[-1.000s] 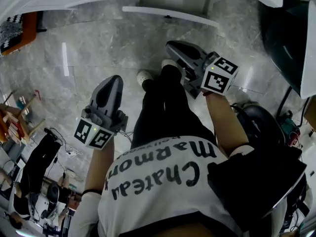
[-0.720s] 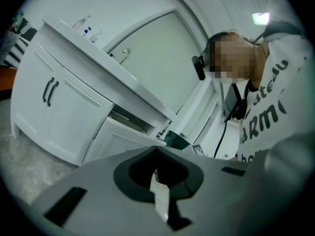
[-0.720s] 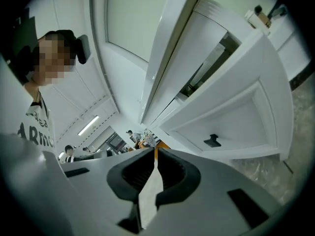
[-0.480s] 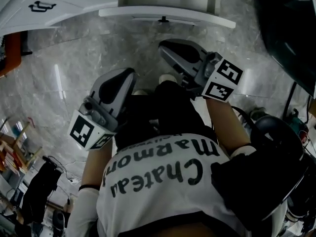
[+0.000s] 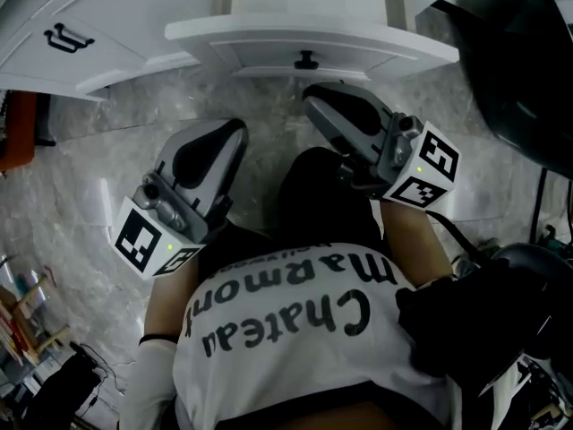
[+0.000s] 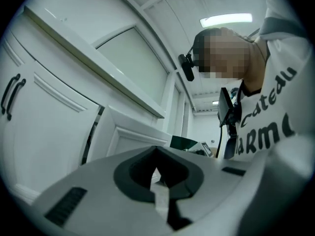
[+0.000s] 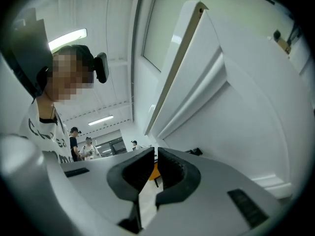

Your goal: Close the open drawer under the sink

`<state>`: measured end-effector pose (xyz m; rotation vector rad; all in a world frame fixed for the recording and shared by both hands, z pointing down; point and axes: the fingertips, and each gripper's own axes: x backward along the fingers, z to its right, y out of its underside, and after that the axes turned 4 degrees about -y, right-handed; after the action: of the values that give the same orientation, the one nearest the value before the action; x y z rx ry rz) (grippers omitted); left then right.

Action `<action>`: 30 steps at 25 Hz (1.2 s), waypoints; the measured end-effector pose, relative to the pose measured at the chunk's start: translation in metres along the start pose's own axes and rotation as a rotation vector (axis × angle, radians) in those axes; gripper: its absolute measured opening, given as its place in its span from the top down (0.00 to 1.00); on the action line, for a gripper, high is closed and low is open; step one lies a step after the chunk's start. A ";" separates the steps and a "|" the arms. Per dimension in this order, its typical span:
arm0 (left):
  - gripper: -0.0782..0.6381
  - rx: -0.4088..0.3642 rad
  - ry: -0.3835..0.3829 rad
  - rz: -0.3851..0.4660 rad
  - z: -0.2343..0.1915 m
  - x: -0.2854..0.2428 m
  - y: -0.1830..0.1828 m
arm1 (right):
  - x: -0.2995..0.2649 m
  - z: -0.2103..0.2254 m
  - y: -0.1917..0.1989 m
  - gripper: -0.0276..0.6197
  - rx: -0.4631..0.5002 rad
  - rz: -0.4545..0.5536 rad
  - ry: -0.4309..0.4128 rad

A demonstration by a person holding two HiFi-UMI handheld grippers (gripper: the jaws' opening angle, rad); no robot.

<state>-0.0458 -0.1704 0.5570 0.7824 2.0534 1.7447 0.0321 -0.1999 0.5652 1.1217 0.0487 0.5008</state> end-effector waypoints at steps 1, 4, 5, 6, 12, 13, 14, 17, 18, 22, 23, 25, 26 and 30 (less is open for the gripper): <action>0.88 -0.023 -0.009 -0.001 0.000 0.003 0.003 | -0.001 0.001 0.000 0.94 0.018 0.013 -0.001; 0.88 -0.059 -0.035 -0.030 0.002 0.014 0.009 | -0.003 0.008 -0.002 0.94 0.062 0.037 0.037; 0.88 -0.051 -0.040 -0.041 0.003 0.019 0.010 | -0.003 0.010 -0.003 0.94 0.071 0.038 0.056; 0.88 -0.037 -0.051 -0.050 0.002 0.024 0.011 | -0.002 0.011 -0.005 0.94 0.082 0.036 0.075; 0.88 0.012 -0.150 -0.037 -0.014 0.050 0.004 | 0.009 0.024 -0.011 0.71 0.206 0.001 0.253; 0.88 0.011 -0.160 -0.033 -0.016 0.053 0.003 | 0.011 0.027 -0.012 0.71 0.234 0.002 0.296; 0.88 0.011 -0.167 -0.030 -0.017 0.055 0.003 | 0.012 0.030 -0.013 0.71 0.258 -0.001 0.336; 0.88 0.020 -0.173 -0.026 -0.018 0.059 0.004 | 0.009 0.038 -0.010 0.70 0.311 -0.030 0.435; 0.88 0.022 -0.174 -0.027 -0.019 0.060 0.005 | 0.007 0.040 -0.008 0.70 0.321 -0.041 0.461; 0.88 0.039 -0.180 -0.018 -0.025 0.058 0.005 | -0.002 0.046 0.003 0.70 0.331 -0.080 0.538; 0.88 0.044 -0.178 -0.014 -0.025 0.056 0.004 | -0.004 0.048 0.004 0.70 0.332 -0.085 0.559; 0.88 0.048 -0.169 -0.011 -0.024 0.054 0.004 | -0.006 0.052 0.006 0.71 0.326 -0.093 0.596; 0.88 0.045 -0.163 -0.012 -0.023 0.053 0.004 | -0.006 0.054 0.007 0.75 0.324 -0.096 0.609; 0.88 0.031 -0.150 -0.021 -0.020 0.051 0.007 | -0.006 0.056 0.008 0.79 0.378 -0.117 0.629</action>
<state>-0.0961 -0.1551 0.5722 0.8699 1.9863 1.5960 0.0396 -0.2472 0.5956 1.2790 0.7794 0.7425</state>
